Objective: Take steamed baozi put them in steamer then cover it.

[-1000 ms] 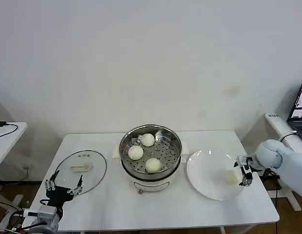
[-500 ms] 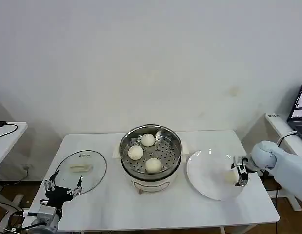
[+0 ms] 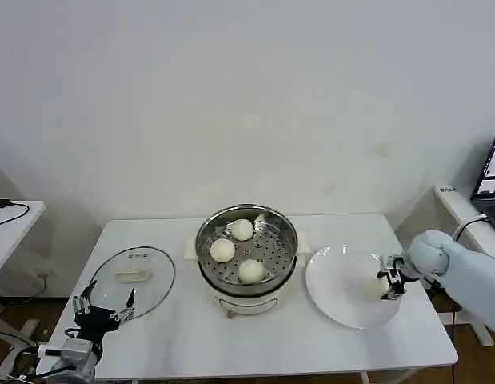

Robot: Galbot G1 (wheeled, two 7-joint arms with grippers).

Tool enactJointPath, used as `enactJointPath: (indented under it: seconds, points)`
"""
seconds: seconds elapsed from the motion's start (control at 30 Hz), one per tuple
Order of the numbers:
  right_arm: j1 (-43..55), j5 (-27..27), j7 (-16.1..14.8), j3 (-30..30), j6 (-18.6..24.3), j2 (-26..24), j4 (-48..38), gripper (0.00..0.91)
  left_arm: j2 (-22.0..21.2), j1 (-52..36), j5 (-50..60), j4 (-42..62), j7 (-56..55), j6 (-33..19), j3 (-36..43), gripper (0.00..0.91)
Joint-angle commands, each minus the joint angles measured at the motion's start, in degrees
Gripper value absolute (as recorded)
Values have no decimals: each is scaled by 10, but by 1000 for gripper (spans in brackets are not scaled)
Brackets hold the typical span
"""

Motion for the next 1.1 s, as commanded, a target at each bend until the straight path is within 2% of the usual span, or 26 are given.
enactJointPath:
  seconds: [0.03,0.3,0.37,0.5,0.53,0.63,0.73,0.8,0.9,1.1]
  points:
    - [45,20,0,-38,-6,-24,36,584,2,0,0,-2,0,0,-1,907]
    - [218,93,2,-120,-25,-63,117,584,6,-3,-2,-6,0,1,-1,907]
    - [263,123,6,-130,-35,-61,132,584,6,-5,-2,-6,0,0,1,907]
    - [367,171,17,-206,-55,-45,158,584,3,-9,-1,-9,0,0,7,907]
    - [420,187,19,-241,-62,-34,163,584,3,-9,-1,-11,0,1,8,907]
    - [480,207,23,-297,-71,-1,165,584,7,-13,-2,-12,1,1,9,907]
    - [523,253,35,-334,-92,62,162,584,14,-18,-4,-8,0,3,8,907]
    - [536,279,44,-344,-106,88,162,595,17,-20,-7,-8,0,3,6,907]
    - [537,324,66,-353,-137,158,160,595,17,-20,-9,-11,0,4,4,907]
    - [501,367,103,-347,-169,247,133,595,6,-21,-4,-12,0,3,4,907]
